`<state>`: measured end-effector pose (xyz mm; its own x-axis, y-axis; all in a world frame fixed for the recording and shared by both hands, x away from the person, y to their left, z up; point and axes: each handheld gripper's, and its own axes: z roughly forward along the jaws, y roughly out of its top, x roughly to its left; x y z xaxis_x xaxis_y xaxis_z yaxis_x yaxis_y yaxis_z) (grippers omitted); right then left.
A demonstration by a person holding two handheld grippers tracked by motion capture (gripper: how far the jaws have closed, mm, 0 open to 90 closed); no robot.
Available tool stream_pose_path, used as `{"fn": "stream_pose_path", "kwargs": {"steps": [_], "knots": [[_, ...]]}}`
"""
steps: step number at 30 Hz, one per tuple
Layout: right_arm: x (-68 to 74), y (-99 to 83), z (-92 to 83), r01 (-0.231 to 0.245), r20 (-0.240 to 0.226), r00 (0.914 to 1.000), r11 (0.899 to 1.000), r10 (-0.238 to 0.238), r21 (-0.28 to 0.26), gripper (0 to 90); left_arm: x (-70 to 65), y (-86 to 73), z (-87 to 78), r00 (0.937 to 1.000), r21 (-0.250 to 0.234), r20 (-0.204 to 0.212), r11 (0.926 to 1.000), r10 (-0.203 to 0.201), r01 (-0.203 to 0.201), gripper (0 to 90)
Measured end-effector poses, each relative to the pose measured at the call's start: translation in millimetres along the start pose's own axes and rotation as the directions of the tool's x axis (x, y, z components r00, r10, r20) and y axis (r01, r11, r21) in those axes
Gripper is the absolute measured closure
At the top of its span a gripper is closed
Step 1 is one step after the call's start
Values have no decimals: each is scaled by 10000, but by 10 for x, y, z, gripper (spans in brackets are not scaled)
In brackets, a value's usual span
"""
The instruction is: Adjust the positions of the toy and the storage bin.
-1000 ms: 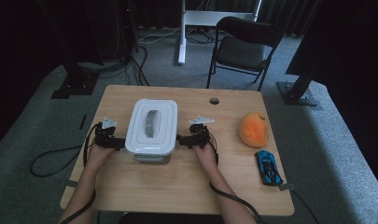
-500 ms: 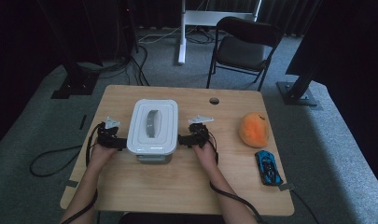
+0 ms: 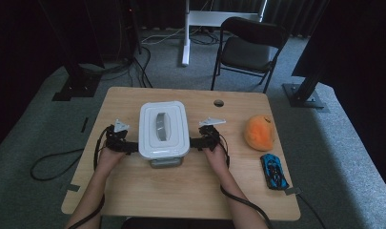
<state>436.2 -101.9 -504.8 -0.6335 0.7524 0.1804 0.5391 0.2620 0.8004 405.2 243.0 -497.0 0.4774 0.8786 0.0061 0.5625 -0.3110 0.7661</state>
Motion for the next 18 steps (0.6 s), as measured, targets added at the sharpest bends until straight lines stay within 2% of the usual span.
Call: {"fn": "stream_pose_path", "kwargs": {"steps": [12, 18], "knots": [[-144, -70, -165, 191, -88, 9998, 9997, -190, 125, 183, -203, 72, 52, 9993, 22, 106, 9993, 364, -364, 4], [-215, -125, -245, 30, -78, 10000, 9999, -29, 102, 183, -306, 93, 78, 9983, 15, 298, 9987, 500, -500, 4]]}}
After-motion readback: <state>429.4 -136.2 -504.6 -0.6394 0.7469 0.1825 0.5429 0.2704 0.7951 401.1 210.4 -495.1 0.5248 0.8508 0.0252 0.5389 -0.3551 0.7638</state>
